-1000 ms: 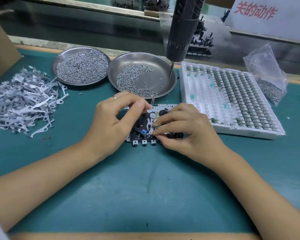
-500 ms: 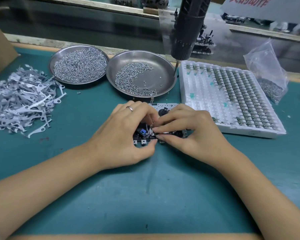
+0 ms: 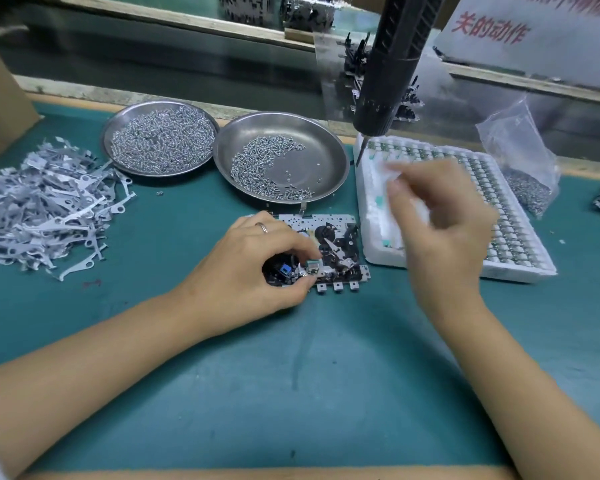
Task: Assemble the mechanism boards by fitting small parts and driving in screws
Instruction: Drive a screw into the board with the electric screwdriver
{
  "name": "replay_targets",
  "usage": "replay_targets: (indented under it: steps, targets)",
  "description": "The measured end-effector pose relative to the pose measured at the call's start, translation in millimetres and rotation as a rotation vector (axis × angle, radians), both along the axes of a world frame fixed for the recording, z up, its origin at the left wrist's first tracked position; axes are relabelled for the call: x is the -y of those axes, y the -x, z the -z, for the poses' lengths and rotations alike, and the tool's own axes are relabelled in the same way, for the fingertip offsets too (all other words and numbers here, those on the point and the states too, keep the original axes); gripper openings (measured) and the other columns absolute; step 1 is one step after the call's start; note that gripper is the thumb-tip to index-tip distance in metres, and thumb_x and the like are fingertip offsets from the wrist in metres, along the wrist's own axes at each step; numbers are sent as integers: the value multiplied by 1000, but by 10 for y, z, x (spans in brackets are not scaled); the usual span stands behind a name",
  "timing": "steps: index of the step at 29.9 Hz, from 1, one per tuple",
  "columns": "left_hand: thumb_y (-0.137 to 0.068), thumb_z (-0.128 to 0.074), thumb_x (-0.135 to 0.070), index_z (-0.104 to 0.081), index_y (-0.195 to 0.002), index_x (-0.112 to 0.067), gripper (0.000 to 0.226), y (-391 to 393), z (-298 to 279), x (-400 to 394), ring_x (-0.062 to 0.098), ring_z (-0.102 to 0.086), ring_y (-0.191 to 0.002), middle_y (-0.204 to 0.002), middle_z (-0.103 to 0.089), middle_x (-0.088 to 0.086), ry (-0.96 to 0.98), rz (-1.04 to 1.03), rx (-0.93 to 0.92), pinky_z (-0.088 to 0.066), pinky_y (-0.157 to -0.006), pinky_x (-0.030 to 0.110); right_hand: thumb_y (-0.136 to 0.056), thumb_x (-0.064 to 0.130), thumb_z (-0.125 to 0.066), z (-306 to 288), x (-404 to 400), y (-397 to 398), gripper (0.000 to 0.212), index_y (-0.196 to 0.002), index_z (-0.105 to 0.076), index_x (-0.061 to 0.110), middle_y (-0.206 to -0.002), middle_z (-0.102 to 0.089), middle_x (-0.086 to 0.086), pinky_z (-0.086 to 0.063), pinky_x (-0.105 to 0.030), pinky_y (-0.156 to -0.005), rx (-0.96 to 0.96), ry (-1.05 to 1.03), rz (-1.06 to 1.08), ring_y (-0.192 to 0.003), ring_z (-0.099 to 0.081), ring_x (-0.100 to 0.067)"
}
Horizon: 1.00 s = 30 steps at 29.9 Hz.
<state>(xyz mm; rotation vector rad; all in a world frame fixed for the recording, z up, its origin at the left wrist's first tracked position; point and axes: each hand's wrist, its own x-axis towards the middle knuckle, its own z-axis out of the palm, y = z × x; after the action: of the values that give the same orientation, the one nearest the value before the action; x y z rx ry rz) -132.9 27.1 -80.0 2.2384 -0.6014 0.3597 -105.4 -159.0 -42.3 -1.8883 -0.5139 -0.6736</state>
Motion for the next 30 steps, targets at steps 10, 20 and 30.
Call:
replay_targets:
  steps: [10,20,30]
  targets:
    - [-67,-73,-24,-74,-87,-19,20,11,-35,9,8,-51,-80,-78,-62,-18,76,1,-56,-42,-84,28,-85,16,-68,-854,-473,-657,36,-102,-40,2,-90,-56,-5,-49,-31,-82,21,-218,-28,-84,-56,-14]
    - [-65,-75,-23,-75,-84,-17,19,-15,-21,1,13,-56,-81,-79,-67,-14,106,7,-68,-41,-85,26,-85,2,-60,-555,-652,-117,26,-100,-40,0,-61,-47,-12,-39,-27,-44,-33,-582,-302,-37,-46,-24]
    - [-66,-75,-21,-73,-82,-18,16,-26,-3,7,12,-52,-77,-75,-62,-18,109,10,-56,-39,-81,25,-86,8,-60,-429,-644,30,18,-86,-42,6,-55,-45,-10,-39,-27,-42,-105,-669,-358,-36,-46,-22]
